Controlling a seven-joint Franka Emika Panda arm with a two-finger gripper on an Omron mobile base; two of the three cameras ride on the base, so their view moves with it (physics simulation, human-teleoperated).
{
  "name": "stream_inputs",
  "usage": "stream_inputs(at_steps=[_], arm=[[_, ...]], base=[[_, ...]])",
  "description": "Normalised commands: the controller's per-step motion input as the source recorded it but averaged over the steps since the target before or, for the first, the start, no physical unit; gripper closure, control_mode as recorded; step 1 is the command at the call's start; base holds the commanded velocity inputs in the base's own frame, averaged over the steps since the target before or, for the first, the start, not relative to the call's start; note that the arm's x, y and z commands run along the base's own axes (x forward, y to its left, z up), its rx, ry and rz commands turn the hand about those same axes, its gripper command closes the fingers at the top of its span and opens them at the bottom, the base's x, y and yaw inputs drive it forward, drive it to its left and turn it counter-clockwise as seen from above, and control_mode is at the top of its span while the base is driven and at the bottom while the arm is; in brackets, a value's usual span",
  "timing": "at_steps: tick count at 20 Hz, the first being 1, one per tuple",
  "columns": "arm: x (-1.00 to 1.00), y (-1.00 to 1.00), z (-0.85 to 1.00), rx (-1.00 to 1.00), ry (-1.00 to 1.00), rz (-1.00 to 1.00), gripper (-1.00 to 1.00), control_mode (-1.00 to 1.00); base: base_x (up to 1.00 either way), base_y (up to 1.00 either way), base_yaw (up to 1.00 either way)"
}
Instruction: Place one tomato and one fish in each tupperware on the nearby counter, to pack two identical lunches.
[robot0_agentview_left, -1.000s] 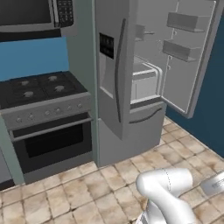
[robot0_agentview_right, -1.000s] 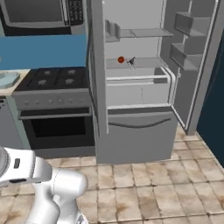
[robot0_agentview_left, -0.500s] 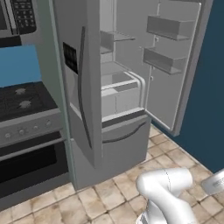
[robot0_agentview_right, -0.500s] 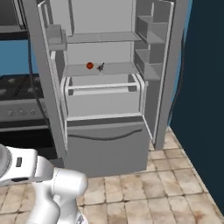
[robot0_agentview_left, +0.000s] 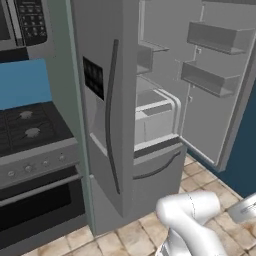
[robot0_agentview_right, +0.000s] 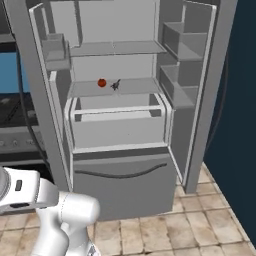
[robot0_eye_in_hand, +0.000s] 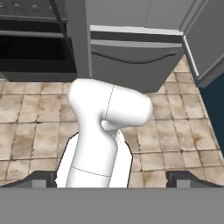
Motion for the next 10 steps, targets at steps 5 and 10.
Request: stream_inputs(at_steps=[5, 10], arm=[[0.00, 0.00, 0.00, 0.00, 0.00, 0.00, -1.00, 1.00], [0.00, 0.00, 0.00, 0.00, 0.00, 0.00, -1.00, 1.00]], base=[[0.36, -0.35, 0.05], [0.13, -0.66, 0.13]])
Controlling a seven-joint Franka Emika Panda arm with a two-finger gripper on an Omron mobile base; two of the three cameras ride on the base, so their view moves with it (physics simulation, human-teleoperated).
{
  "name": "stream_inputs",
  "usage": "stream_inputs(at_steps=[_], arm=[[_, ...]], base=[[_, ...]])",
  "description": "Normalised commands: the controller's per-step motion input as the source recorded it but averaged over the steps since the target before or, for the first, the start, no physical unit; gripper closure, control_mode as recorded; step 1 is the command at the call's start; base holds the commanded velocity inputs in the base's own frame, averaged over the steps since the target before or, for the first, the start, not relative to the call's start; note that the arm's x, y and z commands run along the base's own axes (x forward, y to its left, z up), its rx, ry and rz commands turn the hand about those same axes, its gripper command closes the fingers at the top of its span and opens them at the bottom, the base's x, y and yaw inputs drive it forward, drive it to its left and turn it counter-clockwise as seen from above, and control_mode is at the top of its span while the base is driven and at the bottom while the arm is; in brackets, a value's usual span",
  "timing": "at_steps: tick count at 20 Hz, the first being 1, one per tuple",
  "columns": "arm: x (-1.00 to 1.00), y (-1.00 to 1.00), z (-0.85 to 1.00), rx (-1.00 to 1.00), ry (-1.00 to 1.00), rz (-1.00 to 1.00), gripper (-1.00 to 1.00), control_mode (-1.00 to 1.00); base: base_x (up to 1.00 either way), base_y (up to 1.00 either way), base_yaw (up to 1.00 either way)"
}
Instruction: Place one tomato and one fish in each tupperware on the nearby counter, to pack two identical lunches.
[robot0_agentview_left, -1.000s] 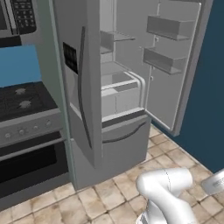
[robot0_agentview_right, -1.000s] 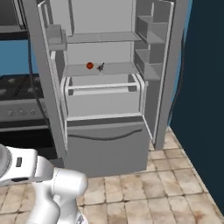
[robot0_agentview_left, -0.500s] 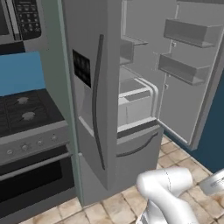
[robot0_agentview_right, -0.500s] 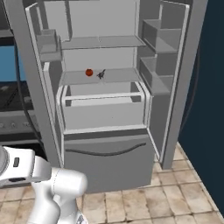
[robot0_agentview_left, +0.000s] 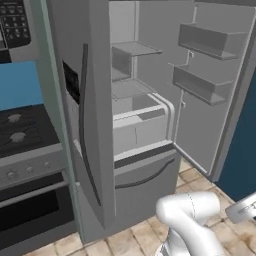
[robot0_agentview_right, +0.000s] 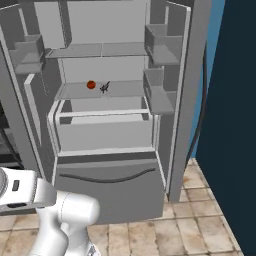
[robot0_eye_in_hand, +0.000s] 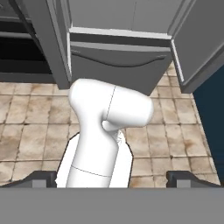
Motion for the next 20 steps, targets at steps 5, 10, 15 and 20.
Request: stream_inputs(at_steps=[5, 10, 15, 20], arm=[[0.00, 0.00, 0.00, 0.00, 0.00, 0.00, -1.00, 1.00], [0.00, 0.00, 0.00, 0.00, 0.00, 0.00, -1.00, 1.00], [0.00, 0.00, 0.00, 0.00, 0.00, 0.00, -1.00, 1.00], [0.00, 0.00, 0.00, 0.00, 0.00, 0.00, -1.00, 1.00]], base=[[0.13, -0.49, 0.15], [0.45, 0.03, 0.06], [0.54, 0.10, 0.00], [0.43, -0.07, 0.01]])
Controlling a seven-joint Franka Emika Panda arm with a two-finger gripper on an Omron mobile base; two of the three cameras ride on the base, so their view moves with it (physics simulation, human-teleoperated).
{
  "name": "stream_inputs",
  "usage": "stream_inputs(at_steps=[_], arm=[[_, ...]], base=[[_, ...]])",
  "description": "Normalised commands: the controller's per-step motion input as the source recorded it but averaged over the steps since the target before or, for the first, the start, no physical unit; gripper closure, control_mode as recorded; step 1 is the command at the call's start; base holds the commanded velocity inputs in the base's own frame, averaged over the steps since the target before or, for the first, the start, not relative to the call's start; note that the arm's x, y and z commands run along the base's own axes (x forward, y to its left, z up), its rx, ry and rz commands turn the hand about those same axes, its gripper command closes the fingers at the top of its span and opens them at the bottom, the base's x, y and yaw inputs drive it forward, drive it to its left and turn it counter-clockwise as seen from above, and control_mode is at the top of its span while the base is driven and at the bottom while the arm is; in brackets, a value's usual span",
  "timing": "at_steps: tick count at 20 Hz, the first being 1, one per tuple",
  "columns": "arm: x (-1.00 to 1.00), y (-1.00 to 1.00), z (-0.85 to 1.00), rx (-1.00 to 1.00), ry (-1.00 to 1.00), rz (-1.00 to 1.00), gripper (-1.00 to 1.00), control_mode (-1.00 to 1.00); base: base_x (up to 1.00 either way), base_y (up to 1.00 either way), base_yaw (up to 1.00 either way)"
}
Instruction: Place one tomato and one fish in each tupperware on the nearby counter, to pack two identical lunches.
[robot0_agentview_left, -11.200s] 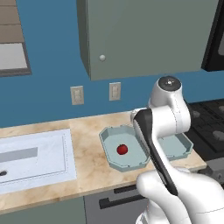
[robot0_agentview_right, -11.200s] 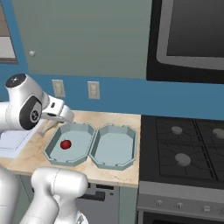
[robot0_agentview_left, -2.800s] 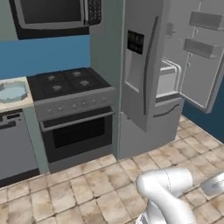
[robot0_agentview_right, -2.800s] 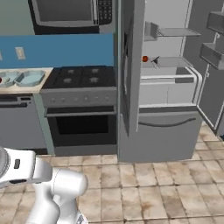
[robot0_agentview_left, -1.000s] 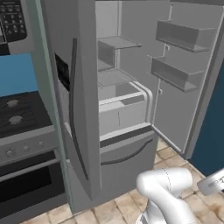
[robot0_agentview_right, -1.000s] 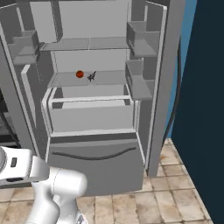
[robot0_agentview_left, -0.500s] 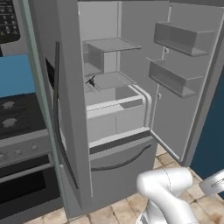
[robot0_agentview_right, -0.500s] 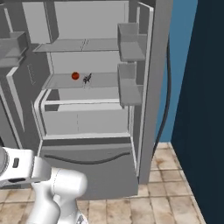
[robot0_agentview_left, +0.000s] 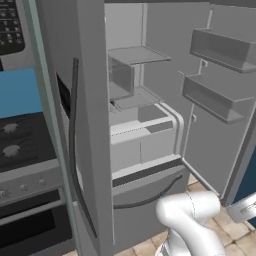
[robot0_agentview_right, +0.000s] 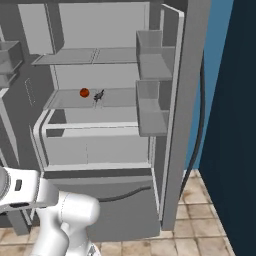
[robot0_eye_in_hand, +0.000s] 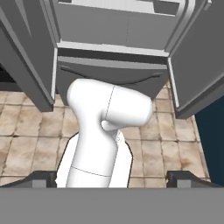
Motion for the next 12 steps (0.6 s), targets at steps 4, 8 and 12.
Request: stream_inputs(at_steps=[4, 8, 12], arm=[[0.00, 0.00, 0.00, 0.00, 0.00, 0.00, -1.00, 1.00], [0.00, 0.00, 0.00, 0.00, 0.00, 0.00, -1.00, 1.00], [0.00, 0.00, 0.00, 0.00, 0.00, 0.00, -1.00, 1.00]], base=[[0.45, -0.11, 0.05], [0.38, -0.22, 0.10], [0.35, -0.30, 0.16]])
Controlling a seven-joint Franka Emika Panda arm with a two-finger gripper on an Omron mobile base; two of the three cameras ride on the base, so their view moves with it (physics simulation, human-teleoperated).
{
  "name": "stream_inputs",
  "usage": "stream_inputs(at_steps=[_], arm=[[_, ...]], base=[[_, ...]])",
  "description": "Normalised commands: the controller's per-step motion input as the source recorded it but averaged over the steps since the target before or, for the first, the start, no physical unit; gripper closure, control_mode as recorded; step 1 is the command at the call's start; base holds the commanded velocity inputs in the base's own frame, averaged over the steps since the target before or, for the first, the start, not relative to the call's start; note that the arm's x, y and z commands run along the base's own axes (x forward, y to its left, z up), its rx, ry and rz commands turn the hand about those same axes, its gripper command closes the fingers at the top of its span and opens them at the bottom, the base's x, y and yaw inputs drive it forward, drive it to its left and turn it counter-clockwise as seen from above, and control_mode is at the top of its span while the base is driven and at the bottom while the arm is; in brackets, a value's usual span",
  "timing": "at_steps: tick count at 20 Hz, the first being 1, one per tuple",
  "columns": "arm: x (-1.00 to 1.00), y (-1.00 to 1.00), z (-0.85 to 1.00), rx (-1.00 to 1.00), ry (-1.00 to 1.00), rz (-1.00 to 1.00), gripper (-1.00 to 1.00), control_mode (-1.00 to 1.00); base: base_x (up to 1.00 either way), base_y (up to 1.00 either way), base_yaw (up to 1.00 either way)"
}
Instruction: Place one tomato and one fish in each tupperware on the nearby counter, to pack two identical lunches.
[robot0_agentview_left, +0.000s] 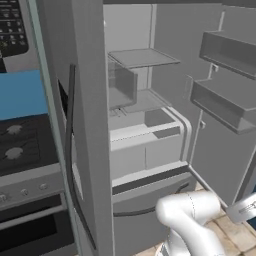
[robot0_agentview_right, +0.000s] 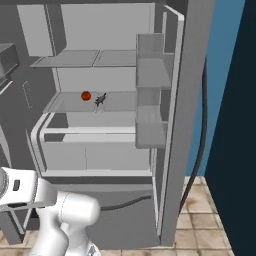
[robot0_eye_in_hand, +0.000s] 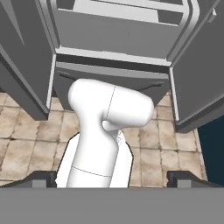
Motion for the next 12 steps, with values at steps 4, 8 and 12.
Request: stream_inputs(at_steps=[4, 8, 12], arm=[[0.00, 0.00, 0.00, 0.00, 0.00, 0.00, -1.00, 1.00], [0.00, 0.00, 0.00, 0.00, 0.00, 0.00, -1.00, 1.00], [0.00, 0.00, 0.00, 0.00, 0.00, 0.00, -1.00, 1.00]], base=[[0.29, -0.29, 0.18], [0.33, -0.11, 0.18], [0.48, -0.03, 0.20]])
